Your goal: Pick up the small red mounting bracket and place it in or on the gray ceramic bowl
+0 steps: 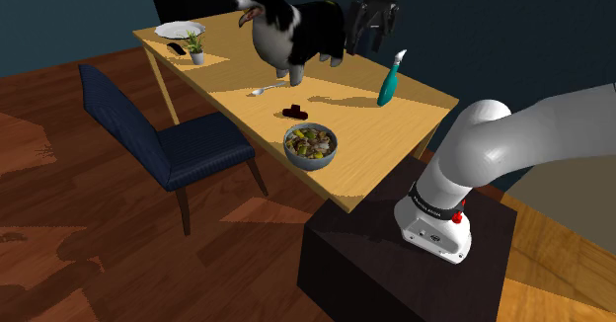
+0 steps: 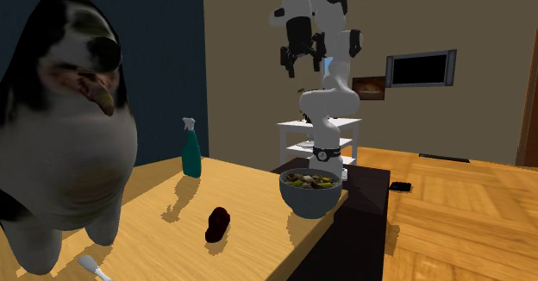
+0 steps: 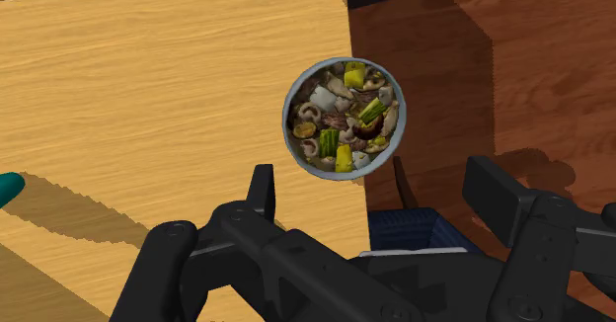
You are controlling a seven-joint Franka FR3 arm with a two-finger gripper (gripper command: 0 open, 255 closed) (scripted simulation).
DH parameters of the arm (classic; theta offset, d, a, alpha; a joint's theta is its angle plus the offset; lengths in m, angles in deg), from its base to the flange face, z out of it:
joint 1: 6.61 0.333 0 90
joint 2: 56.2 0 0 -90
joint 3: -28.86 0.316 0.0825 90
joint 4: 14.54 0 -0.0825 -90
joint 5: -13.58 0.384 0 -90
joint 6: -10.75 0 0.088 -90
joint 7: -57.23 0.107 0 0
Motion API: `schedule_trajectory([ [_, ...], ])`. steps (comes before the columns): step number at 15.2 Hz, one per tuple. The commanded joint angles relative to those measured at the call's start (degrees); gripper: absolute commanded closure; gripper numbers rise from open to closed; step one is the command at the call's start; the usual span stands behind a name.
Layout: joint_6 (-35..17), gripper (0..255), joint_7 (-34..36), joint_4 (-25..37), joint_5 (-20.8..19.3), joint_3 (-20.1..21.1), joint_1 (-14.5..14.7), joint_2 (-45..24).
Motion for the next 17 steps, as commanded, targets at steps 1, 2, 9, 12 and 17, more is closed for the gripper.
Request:
schedule_trajectory([
  [1,0.00,0,0.00,0.00,0.00,0.00,0.00,0.00],
  [2,-1.84,0,-0.80,-0.61,-0.38,-0.27,0.04,-1.33],
  [9,-14.61,0,-6.04,-2.62,-2.53,-2.21,0.39,-12.62],
  [12,-19.83,0,-8.17,-2.26,-3.12,-3.01,0.56,-18.38],
  [17,-27.77,0,-11.64,-0.01,-3.58,-4.23,0.89,-28.81],
])
